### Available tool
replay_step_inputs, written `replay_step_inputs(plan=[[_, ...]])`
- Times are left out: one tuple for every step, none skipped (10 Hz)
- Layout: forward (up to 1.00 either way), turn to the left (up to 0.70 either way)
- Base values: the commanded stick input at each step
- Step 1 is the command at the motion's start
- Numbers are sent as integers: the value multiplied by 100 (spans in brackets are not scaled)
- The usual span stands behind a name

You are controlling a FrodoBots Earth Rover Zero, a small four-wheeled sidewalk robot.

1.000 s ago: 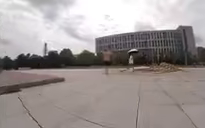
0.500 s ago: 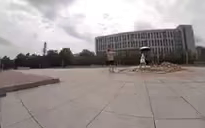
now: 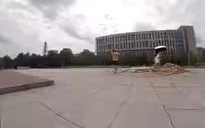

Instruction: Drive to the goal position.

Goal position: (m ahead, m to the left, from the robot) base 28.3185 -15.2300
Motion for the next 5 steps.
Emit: replay_step_inputs(plan=[[100,0],[100,0],[100,0],[100,0],[100,0]])
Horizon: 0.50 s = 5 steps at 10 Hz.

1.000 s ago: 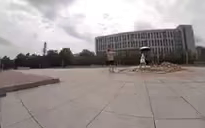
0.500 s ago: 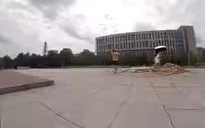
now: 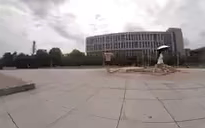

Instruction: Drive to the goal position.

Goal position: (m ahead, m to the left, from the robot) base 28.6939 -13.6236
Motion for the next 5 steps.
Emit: replay_step_inputs(plan=[[100,0],[100,0],[100,0],[100,0],[100,0]])
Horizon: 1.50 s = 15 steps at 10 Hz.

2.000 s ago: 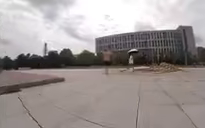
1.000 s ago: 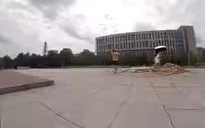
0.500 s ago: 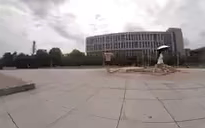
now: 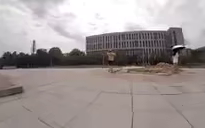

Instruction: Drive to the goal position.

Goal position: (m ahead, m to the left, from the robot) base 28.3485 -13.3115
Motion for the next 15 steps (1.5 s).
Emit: replay_step_inputs(plan=[[100,-14],[100,-31],[100,-38],[100,-37],[100,-16],[100,0],[100,0],[100,0],[100,0],[100,0],[100,0],[100,0],[100,0],[100,0],[100,0]])
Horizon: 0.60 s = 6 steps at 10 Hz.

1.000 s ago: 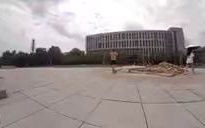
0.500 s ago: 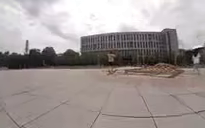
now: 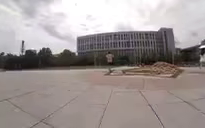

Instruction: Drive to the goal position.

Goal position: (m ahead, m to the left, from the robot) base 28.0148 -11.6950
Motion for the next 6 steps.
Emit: replay_step_inputs(plan=[[100,0],[100,0],[100,0],[100,0],[100,0],[100,0]])
